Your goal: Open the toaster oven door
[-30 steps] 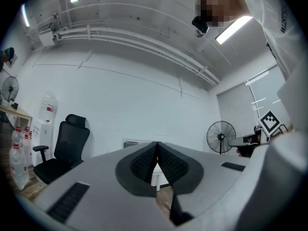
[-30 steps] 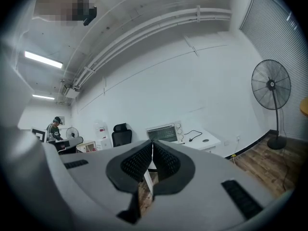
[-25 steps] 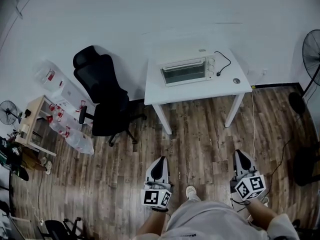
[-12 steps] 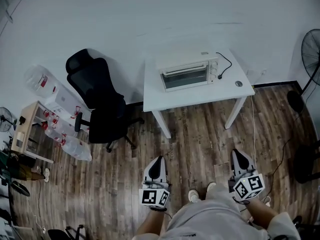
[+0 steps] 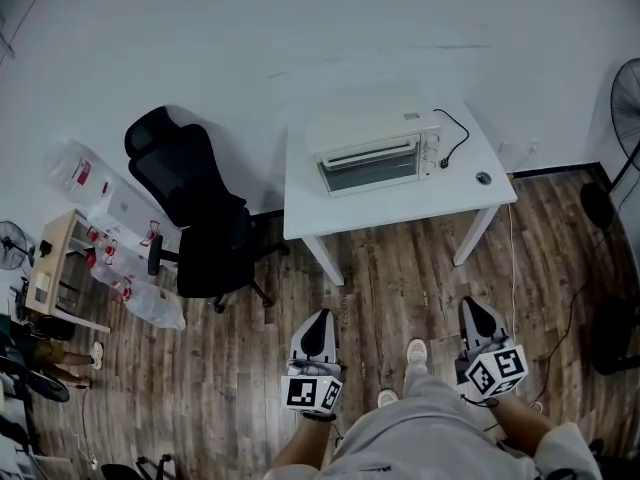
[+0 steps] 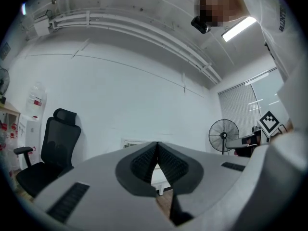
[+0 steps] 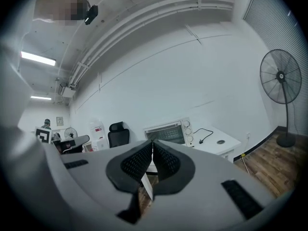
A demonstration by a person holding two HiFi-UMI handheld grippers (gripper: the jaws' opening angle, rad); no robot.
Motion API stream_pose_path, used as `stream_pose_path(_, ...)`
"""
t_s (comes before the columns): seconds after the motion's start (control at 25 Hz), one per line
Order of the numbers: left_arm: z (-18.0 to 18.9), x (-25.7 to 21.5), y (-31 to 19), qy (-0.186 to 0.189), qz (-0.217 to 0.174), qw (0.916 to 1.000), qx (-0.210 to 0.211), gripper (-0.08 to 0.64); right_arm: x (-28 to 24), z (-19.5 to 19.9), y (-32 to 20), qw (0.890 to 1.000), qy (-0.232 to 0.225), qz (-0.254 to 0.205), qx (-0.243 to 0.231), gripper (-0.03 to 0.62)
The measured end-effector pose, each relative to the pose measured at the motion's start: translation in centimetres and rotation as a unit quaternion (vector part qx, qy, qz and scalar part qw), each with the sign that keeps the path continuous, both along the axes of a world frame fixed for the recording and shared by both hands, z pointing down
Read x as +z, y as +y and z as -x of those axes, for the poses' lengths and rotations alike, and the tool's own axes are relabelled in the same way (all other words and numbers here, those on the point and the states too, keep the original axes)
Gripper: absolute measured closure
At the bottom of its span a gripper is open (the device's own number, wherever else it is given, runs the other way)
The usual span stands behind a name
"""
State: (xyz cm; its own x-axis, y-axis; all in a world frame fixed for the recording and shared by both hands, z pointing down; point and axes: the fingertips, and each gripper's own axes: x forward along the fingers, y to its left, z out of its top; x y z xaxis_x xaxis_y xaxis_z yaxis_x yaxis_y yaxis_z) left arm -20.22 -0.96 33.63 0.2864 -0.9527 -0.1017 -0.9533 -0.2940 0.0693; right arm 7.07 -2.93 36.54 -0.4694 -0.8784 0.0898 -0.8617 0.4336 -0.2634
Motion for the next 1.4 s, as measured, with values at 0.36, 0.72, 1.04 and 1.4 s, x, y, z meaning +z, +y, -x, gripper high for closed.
stream_pose_path(0.36,-0.7,-0.7,-8.7,-0.004,0.003,0.9998,-0.020,0.552,-0.4,0.6,-10.1,0.999,-0.015,0.009,-0.040,0.575)
stream_pose_path(0.72,-3.3,-0.6,-15.9,-0.002,0.010,0.9996,-0.025,0.552,-0.6,1.7,-18.8,0.995,-0.033,0.009,-0.091,0.574)
stream_pose_path(1.04,-5.5,-0.4,-20.6,-0.001,0.008,0.9994,-0.033,0.552,1.3,3.3,-24.9,0.990,-0.051,0.022,-0.127,0.574)
stream_pose_path(1.4,-7.4,1.1,-25.8,0.004,0.012,0.9998,-0.018,0.552,4.6,5.6,-31.6,0.986,-0.109,0.065,-0.113,0.574)
